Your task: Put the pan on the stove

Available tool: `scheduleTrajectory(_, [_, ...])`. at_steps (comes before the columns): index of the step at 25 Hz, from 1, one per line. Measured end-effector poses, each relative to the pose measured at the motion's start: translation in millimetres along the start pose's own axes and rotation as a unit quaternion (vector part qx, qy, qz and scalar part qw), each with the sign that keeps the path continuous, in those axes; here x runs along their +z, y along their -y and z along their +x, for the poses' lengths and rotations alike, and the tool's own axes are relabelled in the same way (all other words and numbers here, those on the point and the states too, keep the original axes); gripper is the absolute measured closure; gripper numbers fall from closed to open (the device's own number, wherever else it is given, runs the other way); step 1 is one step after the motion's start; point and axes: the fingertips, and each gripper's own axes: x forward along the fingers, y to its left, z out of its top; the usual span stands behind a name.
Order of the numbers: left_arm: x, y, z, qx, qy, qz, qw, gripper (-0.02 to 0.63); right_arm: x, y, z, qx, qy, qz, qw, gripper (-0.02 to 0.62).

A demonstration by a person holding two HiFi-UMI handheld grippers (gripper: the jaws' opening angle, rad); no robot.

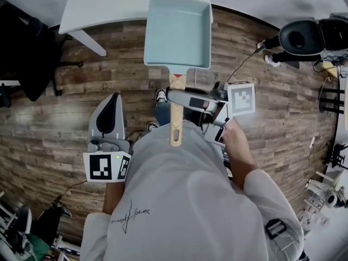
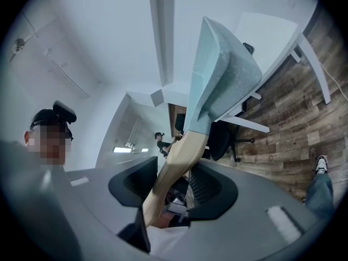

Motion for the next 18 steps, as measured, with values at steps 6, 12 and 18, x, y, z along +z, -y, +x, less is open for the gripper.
scheduleTrajectory(6, [10, -20, 51, 0.017, 0.008, 0.001, 0.9998, 0.551, 24, 6, 6, 0.006, -0.019, -0.009, 1.0, 0.422])
scheduleTrajectory(12, [21, -15, 56, 0.028, 0.033, 0.008, 0.999, 0.551, 39, 11, 10, 0.011, -0.04, -0.021, 0.999, 0.42])
scheduleTrajectory(18, [26, -7, 58, 0.04, 0.053, 0.014, 0.9977, 0.551, 60, 17, 16, 0.017, -0.059, -0.032, 0.998, 0.419])
